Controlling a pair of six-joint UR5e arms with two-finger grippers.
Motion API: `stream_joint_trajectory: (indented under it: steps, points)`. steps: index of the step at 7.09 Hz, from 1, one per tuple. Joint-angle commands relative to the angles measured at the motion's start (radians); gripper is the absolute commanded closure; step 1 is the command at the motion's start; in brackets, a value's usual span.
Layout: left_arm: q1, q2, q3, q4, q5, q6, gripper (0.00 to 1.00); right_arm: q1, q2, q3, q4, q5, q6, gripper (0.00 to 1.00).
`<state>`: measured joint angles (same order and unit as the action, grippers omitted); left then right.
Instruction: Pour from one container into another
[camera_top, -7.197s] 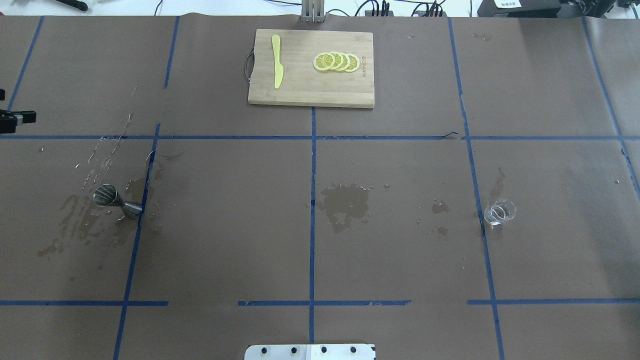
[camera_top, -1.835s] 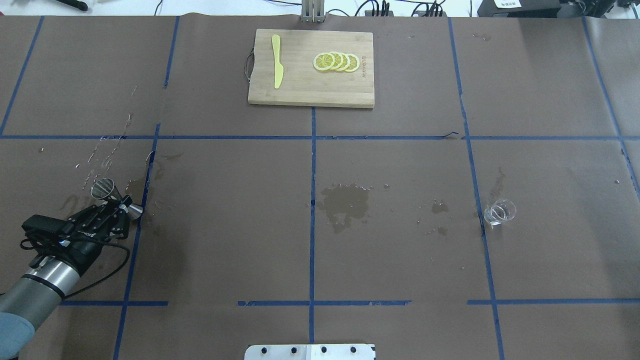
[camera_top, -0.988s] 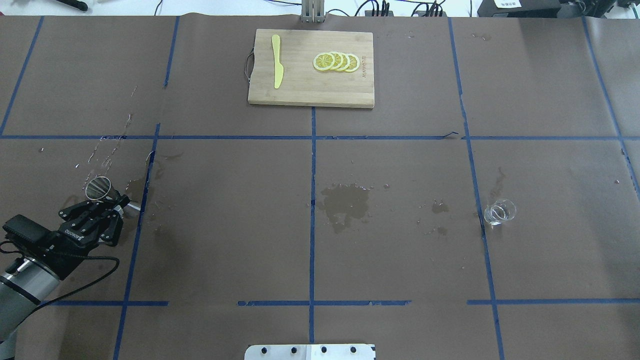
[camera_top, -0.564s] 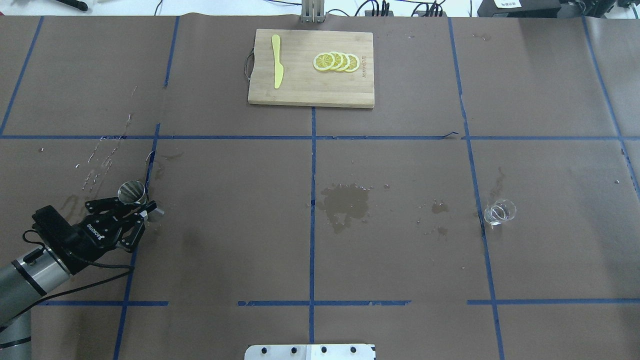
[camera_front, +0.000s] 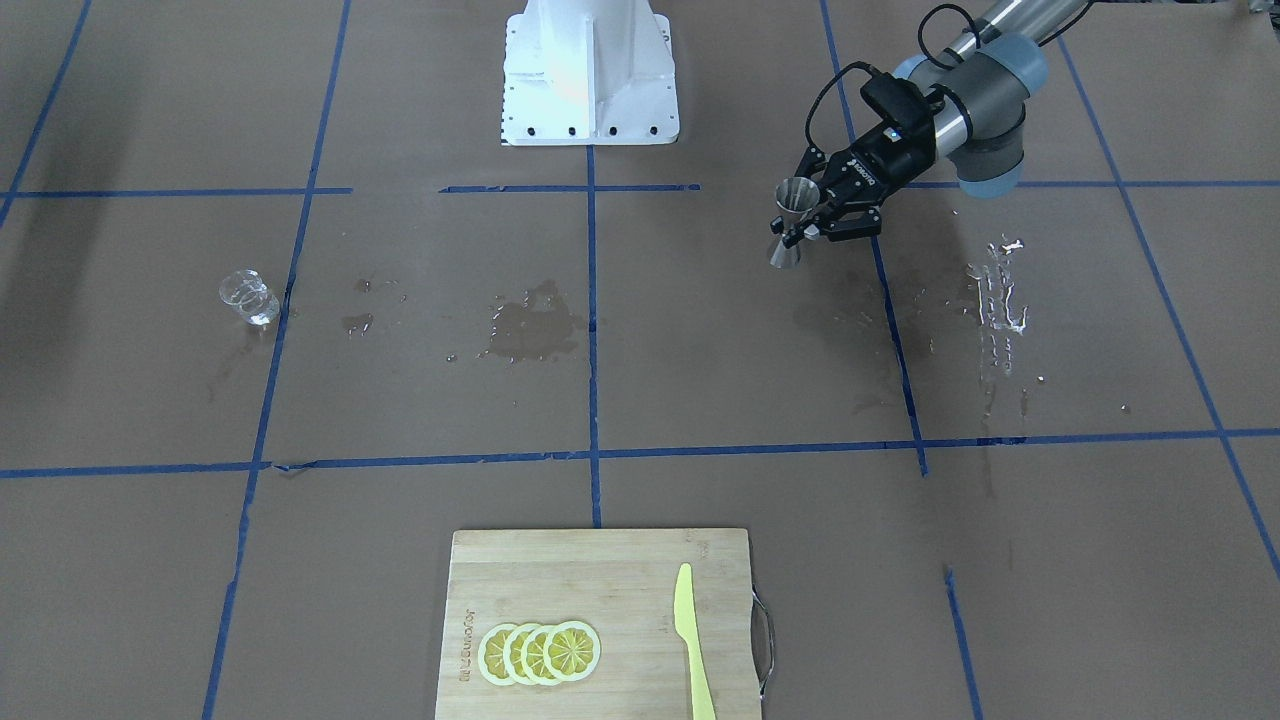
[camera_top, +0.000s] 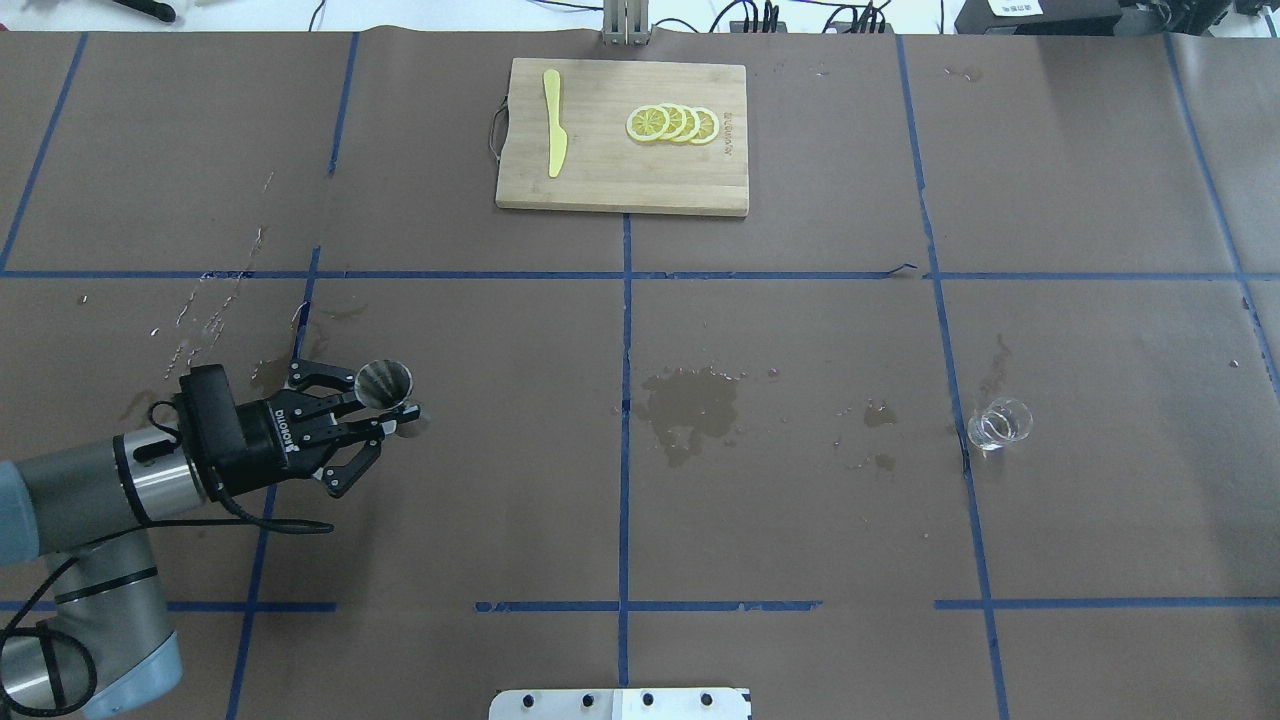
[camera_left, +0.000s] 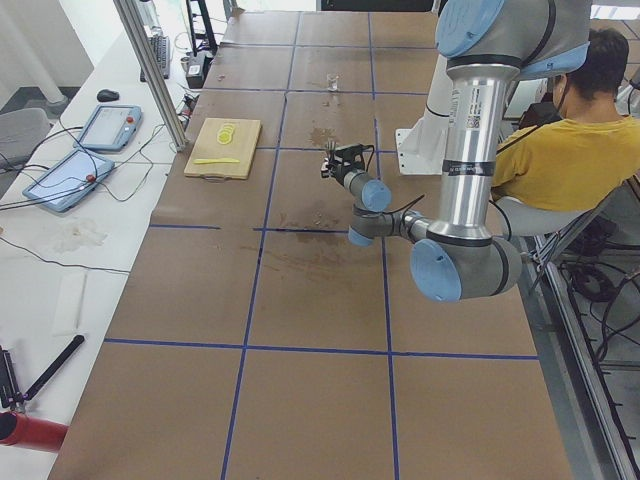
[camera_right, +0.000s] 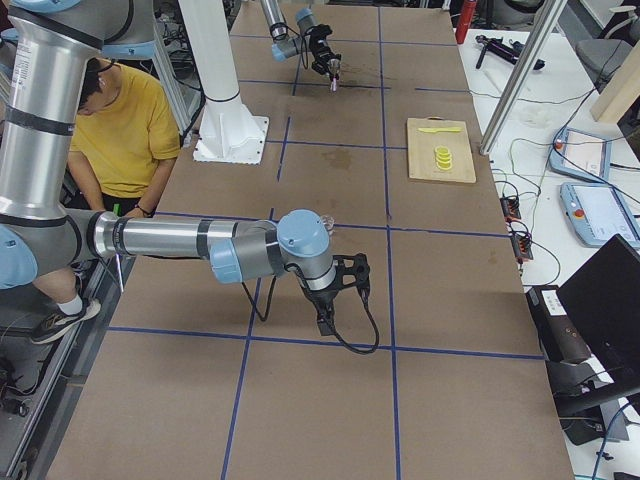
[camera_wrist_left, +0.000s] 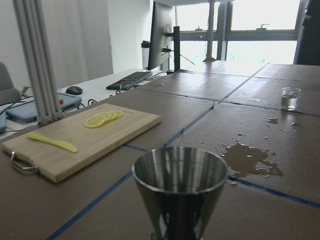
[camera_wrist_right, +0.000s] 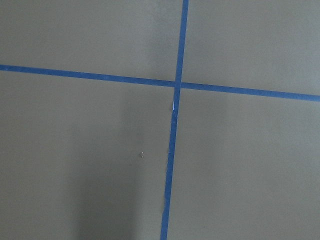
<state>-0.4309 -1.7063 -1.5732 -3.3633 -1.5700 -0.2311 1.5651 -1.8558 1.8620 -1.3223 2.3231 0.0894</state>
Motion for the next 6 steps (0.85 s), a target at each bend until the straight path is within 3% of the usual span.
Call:
stream_joint_trajectory:
  steps: [1, 3, 6]
  points:
    - [-0.079, -0.157, 0.009, 0.175, -0.218, 0.024, 1.00, 0.004, 0.006, 0.002, 0.000, 0.019, 0.001, 0.00]
    - [-0.086, -0.330, 0.082, 0.300, -0.242, 0.035, 1.00, 0.003, 0.017, 0.009, 0.002, 0.019, 0.044, 0.00]
    - [-0.077, -0.409, 0.159, 0.303, -0.237, 0.035, 1.00, -0.002, 0.079, 0.032, 0.005, 0.018, 0.244, 0.00]
